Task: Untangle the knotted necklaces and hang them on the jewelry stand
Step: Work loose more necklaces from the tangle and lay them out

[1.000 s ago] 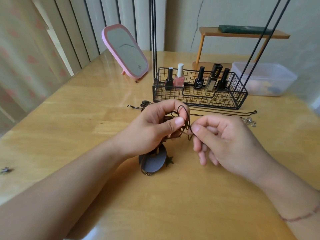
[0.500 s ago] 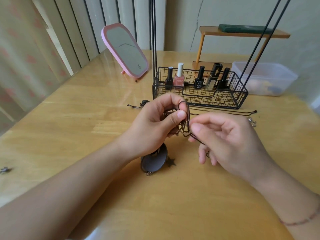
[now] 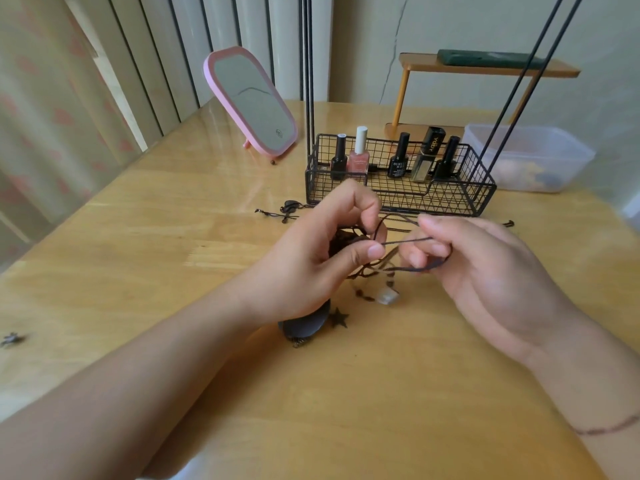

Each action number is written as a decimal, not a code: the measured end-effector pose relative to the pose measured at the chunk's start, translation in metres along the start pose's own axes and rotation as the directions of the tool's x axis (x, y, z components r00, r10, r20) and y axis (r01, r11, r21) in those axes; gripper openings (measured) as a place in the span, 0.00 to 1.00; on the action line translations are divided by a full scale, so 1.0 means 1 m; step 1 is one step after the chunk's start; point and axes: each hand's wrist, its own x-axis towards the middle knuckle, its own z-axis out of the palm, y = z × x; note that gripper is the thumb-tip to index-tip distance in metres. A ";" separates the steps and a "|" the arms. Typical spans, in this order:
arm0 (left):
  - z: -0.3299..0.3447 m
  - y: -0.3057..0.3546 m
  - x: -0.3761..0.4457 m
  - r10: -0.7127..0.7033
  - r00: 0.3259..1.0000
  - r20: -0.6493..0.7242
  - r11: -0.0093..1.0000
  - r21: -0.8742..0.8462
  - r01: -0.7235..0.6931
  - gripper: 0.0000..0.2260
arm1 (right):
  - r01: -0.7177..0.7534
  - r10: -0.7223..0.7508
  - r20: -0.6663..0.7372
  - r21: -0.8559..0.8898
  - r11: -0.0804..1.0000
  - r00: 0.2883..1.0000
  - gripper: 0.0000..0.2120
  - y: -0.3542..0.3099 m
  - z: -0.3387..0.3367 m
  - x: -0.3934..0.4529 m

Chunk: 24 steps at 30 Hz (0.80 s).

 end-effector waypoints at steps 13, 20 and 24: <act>0.000 -0.001 0.000 -0.009 1.000 -0.022 0.966 0.257 0.014 0.07 | -0.034 0.004 0.173 0.169 0.985 0.985 0.08 -0.010 -0.020 0.001; -0.001 -0.003 0.000 0.008 1.000 -0.028 0.921 0.389 0.004 0.05 | -0.088 0.093 -0.007 0.272 0.958 0.996 0.05 -0.007 -0.014 0.005; 0.000 0.003 -0.001 -0.037 0.998 -0.057 0.950 0.307 0.052 0.06 | -0.092 0.116 -0.066 0.297 0.950 0.991 0.05 -0.005 -0.012 0.007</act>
